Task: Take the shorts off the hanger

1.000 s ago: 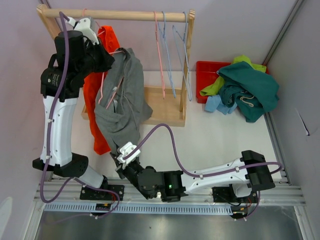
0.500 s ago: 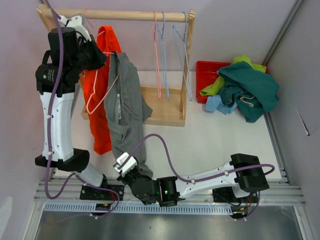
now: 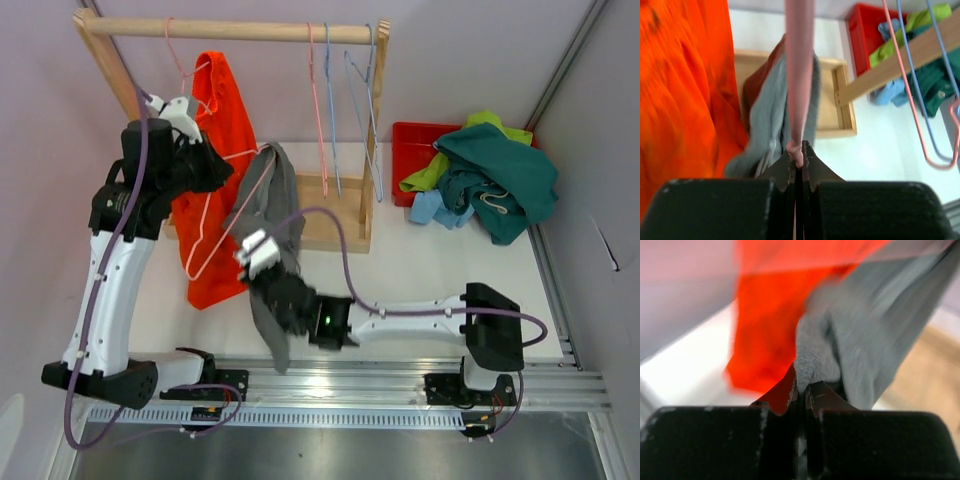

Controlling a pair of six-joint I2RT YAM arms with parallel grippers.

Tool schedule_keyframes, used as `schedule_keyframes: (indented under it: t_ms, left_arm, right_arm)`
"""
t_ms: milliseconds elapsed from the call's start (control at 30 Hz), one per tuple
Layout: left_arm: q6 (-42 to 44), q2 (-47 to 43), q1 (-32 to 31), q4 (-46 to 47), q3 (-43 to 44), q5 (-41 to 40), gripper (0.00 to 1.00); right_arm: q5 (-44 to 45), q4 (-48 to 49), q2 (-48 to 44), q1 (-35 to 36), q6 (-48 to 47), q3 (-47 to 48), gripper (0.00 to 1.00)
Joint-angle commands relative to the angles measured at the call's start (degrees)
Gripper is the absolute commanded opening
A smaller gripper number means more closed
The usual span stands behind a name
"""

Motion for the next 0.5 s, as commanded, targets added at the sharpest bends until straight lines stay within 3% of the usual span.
schedule_keyframes:
  t_ms: [0, 100, 200, 300, 367, 467]
  left_arm:
    - [-1.01, -5.37, -1.89, 3.67, -3.74, 0.93, 0.00]
    - [-1.18, -7.84, -4.26, 1.03, -5.41, -1.70, 0.00]
    - [0.22, -8.90, -4.62, 0.75, -6.99, -4.77, 0.00]
    - [1.36, -8.81, -4.62, -0.13, -5.61, -11.19, 0.00]
    - [1.54, -9.08, -4.62, 0.57, -5.07, -14.35, 0.00]
    - [1.45, -10.66, -4.62, 3.38, -4.63, -16.73, 0.00]
  right_arm:
    - [-4.38, 2.50, 0.02, -9.11, -3.36, 7.79, 0.00]
    - [-5.35, -1.80, -0.14, -13.88, -0.65, 10.09, 0.00]
    - [-5.00, -3.32, -2.86, -14.25, 4.36, 5.10, 0.00]
    - [-1.42, -2.54, -9.79, -10.39, 8.59, -6.31, 0.00]
    - [3.59, -1.57, -16.29, -4.16, 10.09, -16.04, 0.00]
    - [17.46, 0.29, -24.91, 4.80, 10.00, -26.17, 0.00]
